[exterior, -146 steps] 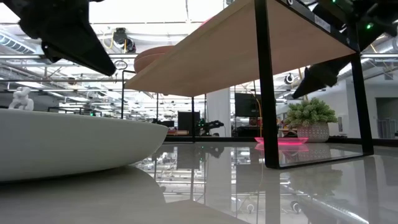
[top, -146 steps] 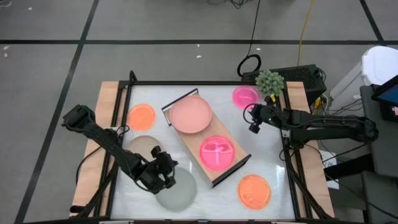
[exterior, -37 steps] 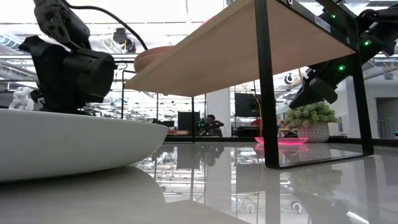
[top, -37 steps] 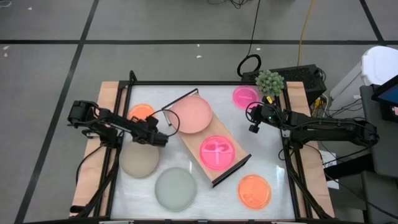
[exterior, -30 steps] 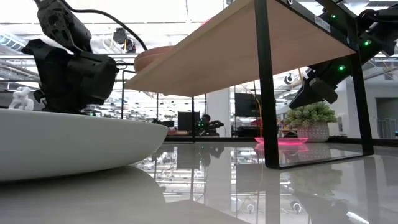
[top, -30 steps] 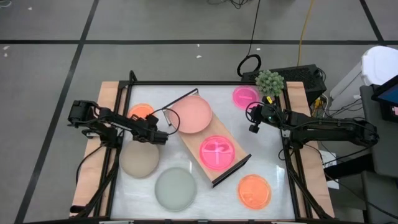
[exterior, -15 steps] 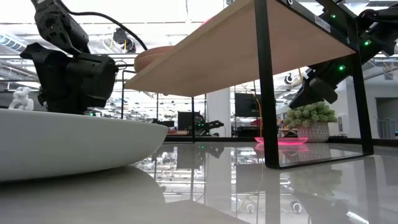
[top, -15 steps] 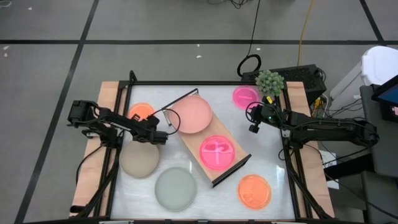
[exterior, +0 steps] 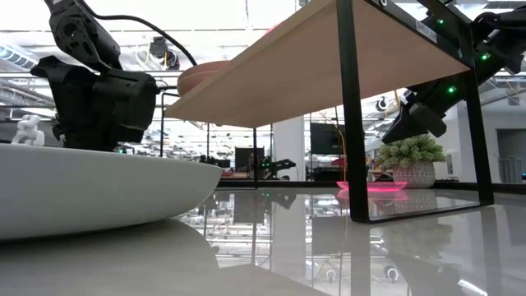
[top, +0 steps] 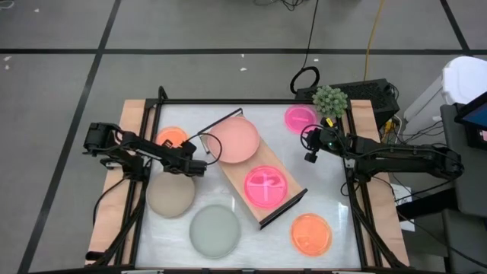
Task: Place and stack plates onto a shelf
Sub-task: Stack the top small orange plate on top of the small pink plate on the shelf
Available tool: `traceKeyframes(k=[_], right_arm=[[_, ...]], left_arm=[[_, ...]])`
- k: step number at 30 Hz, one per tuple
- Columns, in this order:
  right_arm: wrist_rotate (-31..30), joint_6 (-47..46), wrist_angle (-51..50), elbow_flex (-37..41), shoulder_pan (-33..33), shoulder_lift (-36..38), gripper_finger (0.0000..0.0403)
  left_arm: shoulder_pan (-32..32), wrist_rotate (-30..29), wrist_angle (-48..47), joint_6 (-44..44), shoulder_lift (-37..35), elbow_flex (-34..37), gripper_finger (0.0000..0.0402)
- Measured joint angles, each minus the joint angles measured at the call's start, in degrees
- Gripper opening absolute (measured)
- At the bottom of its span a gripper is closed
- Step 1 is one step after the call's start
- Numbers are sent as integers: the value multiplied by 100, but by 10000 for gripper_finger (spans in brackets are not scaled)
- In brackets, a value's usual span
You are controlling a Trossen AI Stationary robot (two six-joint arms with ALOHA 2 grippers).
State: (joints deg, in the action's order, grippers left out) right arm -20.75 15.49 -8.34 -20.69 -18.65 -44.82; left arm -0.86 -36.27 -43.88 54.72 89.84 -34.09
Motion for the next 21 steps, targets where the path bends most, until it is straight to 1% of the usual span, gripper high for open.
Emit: traceKeyframes(k=[4, 11, 15, 21], right_arm=[[0, 2, -1, 0, 0, 0, 75], [-2, 2, 0, 0, 0, 0, 75], [-4, 2, -1, 0, 0, 0, 75], [-4, 2, -2, 0, 0, 0, 75]], left_arm=[[0, -1, -86, 1, 0, -76, 5], [-1, -39, -829, -4, 0, -549, 4], [-2, -52, -1353, 25, 0, -844, 4], [-124, 22, -2507, 241, 0, -1361, 4]])
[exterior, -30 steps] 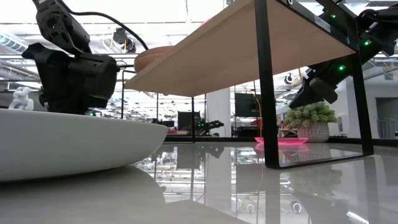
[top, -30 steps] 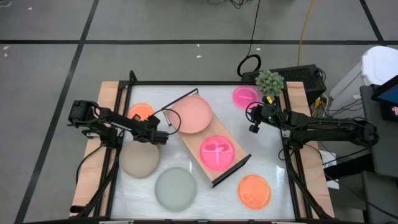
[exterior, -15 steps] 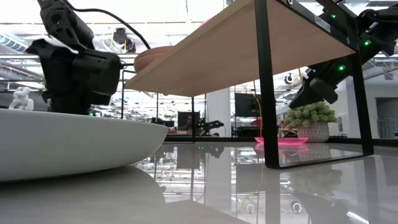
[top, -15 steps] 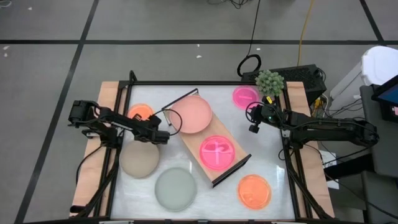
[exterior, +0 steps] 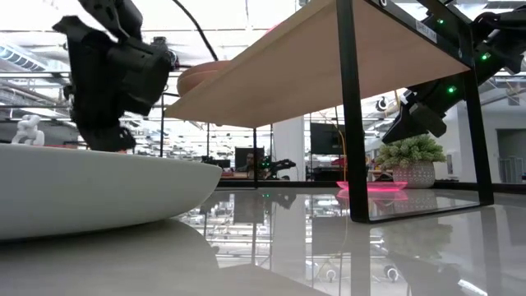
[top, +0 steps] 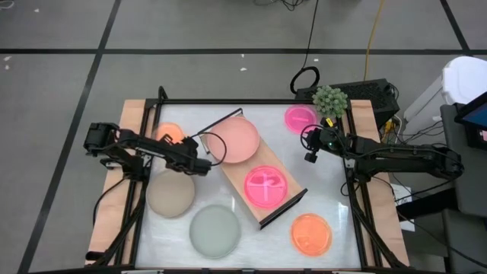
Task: Place and stack plates onto a shelf
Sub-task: Stack the top small orange plate on top of the small pink plate on the shelf
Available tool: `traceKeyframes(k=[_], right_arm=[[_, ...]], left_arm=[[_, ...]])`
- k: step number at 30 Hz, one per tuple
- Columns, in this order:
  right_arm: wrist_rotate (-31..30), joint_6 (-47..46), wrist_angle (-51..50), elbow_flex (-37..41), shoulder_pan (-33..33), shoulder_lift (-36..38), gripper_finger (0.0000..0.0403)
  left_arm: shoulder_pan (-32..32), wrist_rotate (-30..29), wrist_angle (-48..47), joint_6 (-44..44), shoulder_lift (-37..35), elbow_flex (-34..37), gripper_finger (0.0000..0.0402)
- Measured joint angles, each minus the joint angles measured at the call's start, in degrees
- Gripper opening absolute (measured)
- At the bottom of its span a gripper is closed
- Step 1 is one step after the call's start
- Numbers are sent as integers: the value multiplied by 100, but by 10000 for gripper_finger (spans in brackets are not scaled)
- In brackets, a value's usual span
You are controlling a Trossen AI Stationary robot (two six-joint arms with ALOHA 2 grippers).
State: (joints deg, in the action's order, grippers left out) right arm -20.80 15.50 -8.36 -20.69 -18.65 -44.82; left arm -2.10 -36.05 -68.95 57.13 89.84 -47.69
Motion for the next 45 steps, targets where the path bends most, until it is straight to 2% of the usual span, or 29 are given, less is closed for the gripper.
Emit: traceKeyframes(k=[16, 26, 30, 38, 45], right_arm=[[5, 5, 0, 0, 0, 4, 75], [9, 1, -1, 0, 0, 4, 75], [11, 7, -2, 0, 0, 4, 75], [11, 13, -2, 0, 0, 4, 75], [11, 11, -2, 0, 0, 4, 75]], left_arm=[[-870, -2, -2147, 342, -501, -2121, 3], [-1315, -1, -2101, -909, -724, -3830, 3], [-1470, 2, -2067, -1337, -706, -4295, 3], [-1539, 58, -1803, -2241, -695, -4521, 3], [-1535, 244, -650, -3669, -659, -4521, 3]])
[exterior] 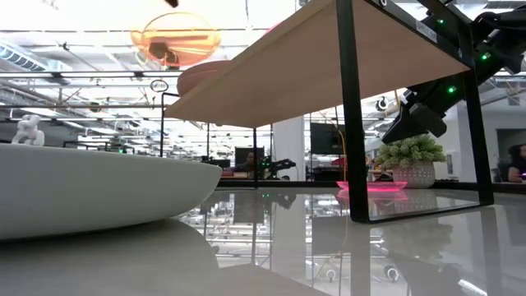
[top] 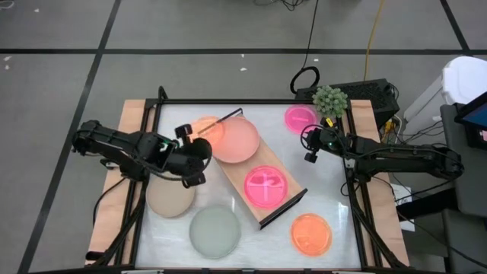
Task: Place and stack plates onto a shelf
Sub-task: Stack the top small orange plate on top of the small pink plate on the shelf
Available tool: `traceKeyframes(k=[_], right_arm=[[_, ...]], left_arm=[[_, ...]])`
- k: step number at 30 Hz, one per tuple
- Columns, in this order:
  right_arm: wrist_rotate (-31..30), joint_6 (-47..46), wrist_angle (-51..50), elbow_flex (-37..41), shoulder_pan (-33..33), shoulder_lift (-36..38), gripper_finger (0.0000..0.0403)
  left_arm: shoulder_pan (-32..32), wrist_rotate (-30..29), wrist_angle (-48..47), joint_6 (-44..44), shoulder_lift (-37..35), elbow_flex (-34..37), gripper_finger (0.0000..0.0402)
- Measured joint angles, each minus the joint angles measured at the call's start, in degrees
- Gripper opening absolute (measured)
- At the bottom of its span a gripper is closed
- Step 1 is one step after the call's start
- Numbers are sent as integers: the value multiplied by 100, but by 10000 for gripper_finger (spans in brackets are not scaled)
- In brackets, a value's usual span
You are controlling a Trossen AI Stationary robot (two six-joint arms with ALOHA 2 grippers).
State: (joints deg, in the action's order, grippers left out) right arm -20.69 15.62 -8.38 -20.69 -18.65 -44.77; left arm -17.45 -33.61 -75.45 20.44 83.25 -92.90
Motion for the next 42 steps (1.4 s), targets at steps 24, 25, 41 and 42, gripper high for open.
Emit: traceKeyframes(k=[24, 25, 41, 42], right_arm=[[4, -138, 22, 0, 0, 33, 75], [10, -139, 31, 0, 0, 53, 75], [1051, -741, -731, -526, 357, 608, 75], [1051, -762, -768, -569, 405, 608, 75]], left_arm=[[-620, 534, 3209, -3251, 607, -2, 3], [-637, 537, 3265, -3344, 681, -2, 3], [-820, 569, 4422, -3840, 1628, 0, 3], [-820, 573, 4448, -3843, 1668, 0, 3]])
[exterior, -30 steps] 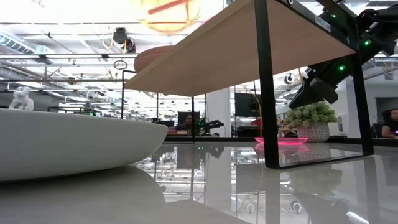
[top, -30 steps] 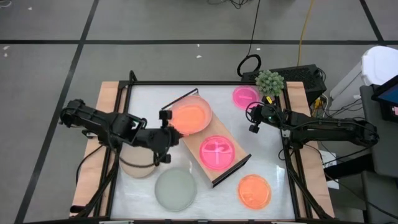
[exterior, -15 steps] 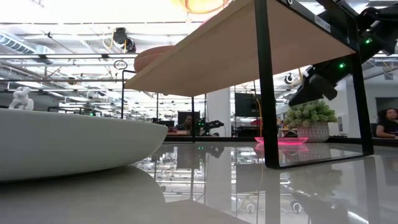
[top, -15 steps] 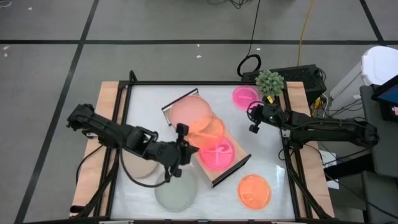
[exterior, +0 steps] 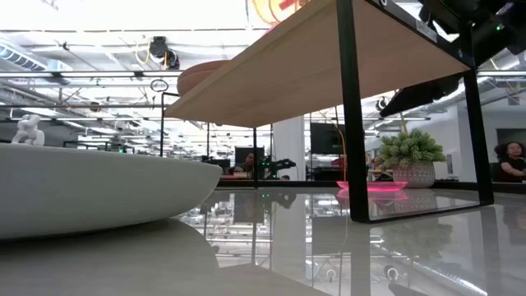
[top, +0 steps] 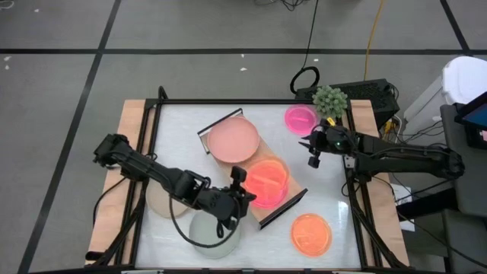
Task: Place and stack plates onto a shelf
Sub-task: Stack the top small orange plate on top of the small pink plate on the shelf
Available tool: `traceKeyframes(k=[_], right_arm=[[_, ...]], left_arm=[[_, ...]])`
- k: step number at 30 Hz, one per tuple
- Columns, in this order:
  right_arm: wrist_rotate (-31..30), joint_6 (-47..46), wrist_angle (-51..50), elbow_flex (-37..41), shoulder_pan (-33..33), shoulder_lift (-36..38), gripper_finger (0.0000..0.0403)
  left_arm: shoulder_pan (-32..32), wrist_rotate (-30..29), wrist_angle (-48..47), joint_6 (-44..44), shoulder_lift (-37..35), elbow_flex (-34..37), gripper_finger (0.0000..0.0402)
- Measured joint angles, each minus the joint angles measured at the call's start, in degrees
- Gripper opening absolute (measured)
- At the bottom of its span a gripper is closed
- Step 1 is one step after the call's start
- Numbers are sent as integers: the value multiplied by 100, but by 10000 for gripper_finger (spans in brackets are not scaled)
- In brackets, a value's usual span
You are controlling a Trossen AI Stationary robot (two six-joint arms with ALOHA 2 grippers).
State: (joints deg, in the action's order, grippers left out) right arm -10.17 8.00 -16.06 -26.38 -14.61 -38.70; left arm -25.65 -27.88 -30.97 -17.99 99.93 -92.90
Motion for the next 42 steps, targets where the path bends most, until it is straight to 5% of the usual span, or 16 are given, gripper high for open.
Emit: traceKeyframes(k=[42], right_arm=[[-20, -1, -233, -133, 314, 9, 75]], left_arm=[[41, 260, -195, 254, 554, 2, 31]])
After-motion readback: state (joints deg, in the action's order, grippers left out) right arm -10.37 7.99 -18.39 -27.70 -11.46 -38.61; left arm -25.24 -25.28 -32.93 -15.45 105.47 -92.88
